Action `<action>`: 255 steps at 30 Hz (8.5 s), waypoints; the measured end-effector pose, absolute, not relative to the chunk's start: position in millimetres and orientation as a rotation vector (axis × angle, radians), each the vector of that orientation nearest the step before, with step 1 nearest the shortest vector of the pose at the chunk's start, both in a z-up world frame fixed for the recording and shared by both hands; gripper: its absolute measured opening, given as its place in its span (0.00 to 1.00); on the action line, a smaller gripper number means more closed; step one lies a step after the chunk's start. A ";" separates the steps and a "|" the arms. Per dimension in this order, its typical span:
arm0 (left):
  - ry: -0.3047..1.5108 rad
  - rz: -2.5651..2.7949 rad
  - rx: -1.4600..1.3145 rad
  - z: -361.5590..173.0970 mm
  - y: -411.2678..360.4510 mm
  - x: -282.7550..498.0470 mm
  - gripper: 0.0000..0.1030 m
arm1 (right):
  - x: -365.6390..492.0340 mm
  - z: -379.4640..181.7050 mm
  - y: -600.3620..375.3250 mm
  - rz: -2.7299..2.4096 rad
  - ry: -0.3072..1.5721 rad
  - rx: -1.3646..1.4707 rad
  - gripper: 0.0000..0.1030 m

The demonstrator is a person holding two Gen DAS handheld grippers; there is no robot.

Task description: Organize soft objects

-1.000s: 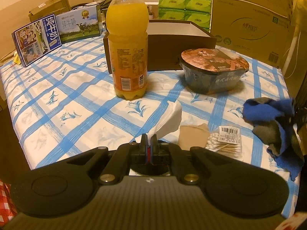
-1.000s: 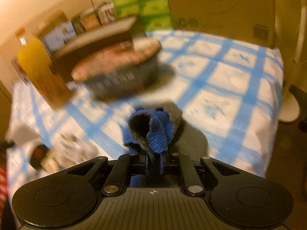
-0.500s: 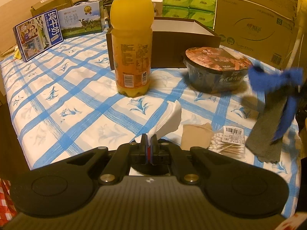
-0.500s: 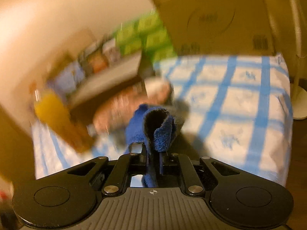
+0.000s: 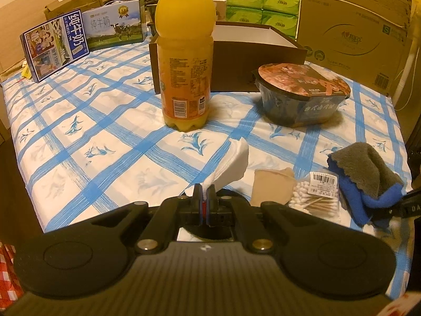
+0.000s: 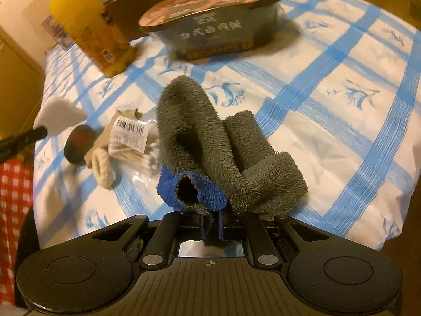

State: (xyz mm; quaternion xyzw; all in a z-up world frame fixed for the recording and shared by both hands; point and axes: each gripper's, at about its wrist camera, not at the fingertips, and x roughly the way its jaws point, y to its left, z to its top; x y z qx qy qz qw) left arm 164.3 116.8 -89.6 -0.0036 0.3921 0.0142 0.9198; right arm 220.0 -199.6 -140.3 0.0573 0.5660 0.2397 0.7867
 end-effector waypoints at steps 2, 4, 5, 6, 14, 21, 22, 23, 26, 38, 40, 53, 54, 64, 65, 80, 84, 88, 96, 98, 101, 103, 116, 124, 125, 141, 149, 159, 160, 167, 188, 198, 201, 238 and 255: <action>0.806 0.028 -0.008 -89.8 116.9 164.3 0.02 | 219.6 -135.9 -196.8 0.522 1.221 0.094 0.14; 0.808 0.029 -0.009 -89.7 117.1 164.9 0.02 | 213.0 -126.1 -194.4 0.537 1.195 0.049 0.35; 0.808 0.029 -0.009 -89.8 117.2 165.1 0.02 | 209.1 -119.9 -193.6 0.551 1.177 0.034 0.58; 0.807 0.028 -0.009 -89.7 117.2 165.0 0.02 | 205.9 -113.8 -192.9 0.555 1.152 0.029 0.64; 0.810 0.031 -0.012 -90.8 118.0 165.8 0.02 | 207.0 -79.6 -196.1 0.503 0.939 -0.003 0.88; 0.823 0.042 -0.016 -92.7 120.2 165.8 0.02 | 226.7 -126.3 -188.8 0.469 1.019 0.029 0.91; 0.823 0.044 -0.017 -92.5 120.9 166.0 0.02 | 226.7 -131.2 -185.4 0.462 1.017 0.009 0.92; 0.822 0.046 -0.016 -92.3 121.4 165.9 0.02 | 224.9 -135.7 -182.4 0.458 1.015 -0.009 0.92; 0.820 0.049 -0.015 -91.6 121.8 167.2 0.02 | 222.3 -146.2 -178.4 0.445 1.002 -0.037 0.92; 0.822 0.051 -0.018 -92.8 121.6 165.7 0.02 | 215.0 -157.9 -172.9 0.459 0.929 -0.155 0.64; 0.820 0.052 -0.019 -92.8 122.0 165.3 0.02 | 214.4 -155.2 -178.6 0.453 0.916 -0.146 0.48; 0.803 0.080 -0.016 -87.0 129.2 164.8 0.02 | 214.1 -121.2 -209.2 0.488 0.905 -0.008 0.31; 0.801 0.082 -0.015 -86.2 130.6 164.9 0.02 | 214.3 -116.9 -209.9 0.490 0.899 0.003 0.31; 0.782 0.130 0.004 -79.0 149.3 167.2 0.02 | 227.2 -79.8 -206.6 0.546 0.846 0.072 0.31; 0.780 0.136 0.006 -78.3 152.4 168.1 0.02 | 229.5 -77.3 -205.9 0.551 0.840 0.071 0.31; 0.684 0.236 0.086 -53.0 214.0 211.2 0.02 | 304.7 -32.2 -202.9 0.568 0.740 0.036 0.31; 0.658 0.240 0.102 -44.8 230.7 234.9 0.02 | 330.9 -26.4 -196.5 0.573 0.730 0.027 0.31; 0.627 0.242 0.114 -35.4 248.1 263.6 0.02 | 359.6 -19.6 -188.4 0.580 0.716 0.032 0.31; 0.552 0.204 0.092 -12.7 277.2 333.8 0.02 | 425.7 -3.1 -157.8 0.611 0.674 0.048 0.31; 0.534 0.181 0.094 -8.4 280.4 353.0 0.02 | 444.6 -1.5 -149.2 0.615 0.665 0.052 0.31; 0.514 0.156 0.099 -2.5 281.2 382.1 0.02 | 470.4 -0.9 -135.5 0.623 0.660 0.048 0.31; 0.503 0.136 0.098 0.9 281.2 403.9 0.02 | 486.0 -2.0 -126.7 0.626 0.659 0.047 0.31; 0.539 -0.008 0.115 -9.2 249.6 531.2 0.02 | 563.8 -33.0 -82.3 0.601 0.722 0.002 0.31; 0.595 -0.059 0.173 -37.4 216.6 581.5 0.03 | 586.2 -52.8 -78.5 0.571 0.749 -0.009 0.31; 0.601 -0.063 0.179 -40.4 213.6 586.4 0.03 | 587.9 -54.4 -79.4 0.567 0.752 -0.008 0.31; 0.676 -0.027 0.182 -56.5 217.9 597.7 0.38 | 604.3 -63.9 -81.9 0.533 0.767 0.018 0.35; 0.689 -0.041 0.159 -57.8 224.2 591.8 0.38 | 609.4 -57.6 -81.7 0.501 0.688 0.087 0.64; 0.697 -0.047 0.155 -55.1 227.6 580.9 0.38 | 595.9 -63.3 -82.2 0.513 0.735 0.045 0.64; 0.697 -0.047 0.155 -54.1 227.6 579.4 0.38 | 593.4 -63.5 -83.1 0.515 0.736 0.045 0.64; 0.690 -0.036 0.130 -42.1 232.6 566.2 0.38 | 577.3 -59.4 -86.7 0.511 0.750 0.041 0.64; 0.710 -0.022 0.055 7.7 256.9 454.0 0.38 | 475.1 -14.2 -110.9 0.534 0.753 0.085 0.69; 0.720 -0.036 -0.005 18.6 255.2 366.3 0.39 | 396.7 -11.4 -135.0 0.567 0.764 0.157 0.70; 0.718 -0.033 -0.004 19.4 244.4 338.3 0.39 | 373.9 -10.9 -142.9 0.565 0.765 0.196 0.70; 0.778 0.020 -0.119 -33.9 140.2 134.7 0.54 | 181.8 -56.0 -160.8 0.495 0.859 0.208 0.72; 0.890 0.010 -0.148 -84.5 127.4 119.3 0.54 | 166.6 -93.7 -125.6 0.564 0.908 0.057 0.72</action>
